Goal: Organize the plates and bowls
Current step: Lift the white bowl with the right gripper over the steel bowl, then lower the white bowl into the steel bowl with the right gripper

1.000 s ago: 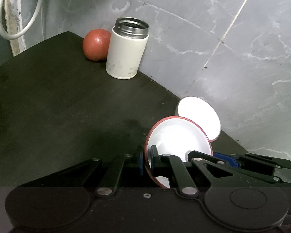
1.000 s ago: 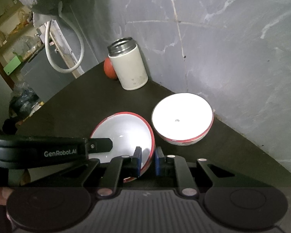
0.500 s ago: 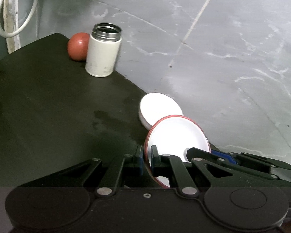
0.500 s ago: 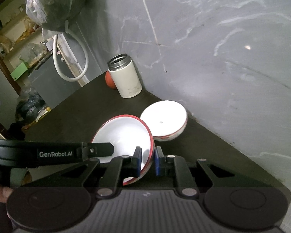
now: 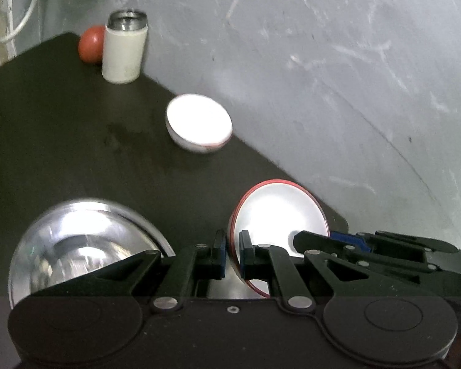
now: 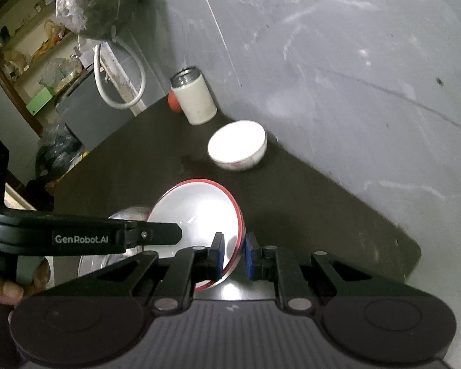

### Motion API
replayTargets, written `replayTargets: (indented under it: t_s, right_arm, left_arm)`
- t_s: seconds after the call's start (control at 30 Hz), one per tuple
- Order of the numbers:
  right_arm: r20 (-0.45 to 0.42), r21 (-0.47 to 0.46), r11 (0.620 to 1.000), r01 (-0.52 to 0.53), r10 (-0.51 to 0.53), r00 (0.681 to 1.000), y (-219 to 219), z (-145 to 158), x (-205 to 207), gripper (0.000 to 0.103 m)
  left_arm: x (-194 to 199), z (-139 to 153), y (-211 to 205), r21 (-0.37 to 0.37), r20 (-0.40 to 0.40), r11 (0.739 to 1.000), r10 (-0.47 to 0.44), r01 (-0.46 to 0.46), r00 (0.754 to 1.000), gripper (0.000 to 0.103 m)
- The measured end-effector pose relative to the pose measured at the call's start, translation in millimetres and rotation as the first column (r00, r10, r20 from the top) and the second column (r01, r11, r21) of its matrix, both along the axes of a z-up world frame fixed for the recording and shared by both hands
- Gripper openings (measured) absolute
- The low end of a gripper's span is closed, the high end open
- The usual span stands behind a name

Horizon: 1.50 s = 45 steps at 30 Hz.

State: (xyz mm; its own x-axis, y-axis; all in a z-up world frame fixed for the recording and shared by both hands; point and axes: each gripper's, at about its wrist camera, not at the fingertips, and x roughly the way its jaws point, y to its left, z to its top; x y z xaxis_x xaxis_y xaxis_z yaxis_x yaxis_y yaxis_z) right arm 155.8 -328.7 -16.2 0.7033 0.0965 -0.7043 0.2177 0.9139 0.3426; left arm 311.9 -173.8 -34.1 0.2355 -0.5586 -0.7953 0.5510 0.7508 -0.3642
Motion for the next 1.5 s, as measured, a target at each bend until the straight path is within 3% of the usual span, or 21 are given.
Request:
replayTargets:
  t_s: [0.4,1.5]
  right_arm:
    - [-0.087,0.016,0.999,-0.041,0.043,0.995,-0.9,-18.3,-31.7,0.016]
    - [-0.128,0.039,0.99,-0.132,0.136,0.982,-8.4,-31.6,-18.4,0.016]
  left_arm:
    - [-39.5,-24.5,0.3,0.063,-0.113,0.997,-0.028,0.035,0.993,0.007]
    - [-39.4,-31.2,-7.8,0.116,-0.114,0.991,0.073,-0.059,0.991,0.008]
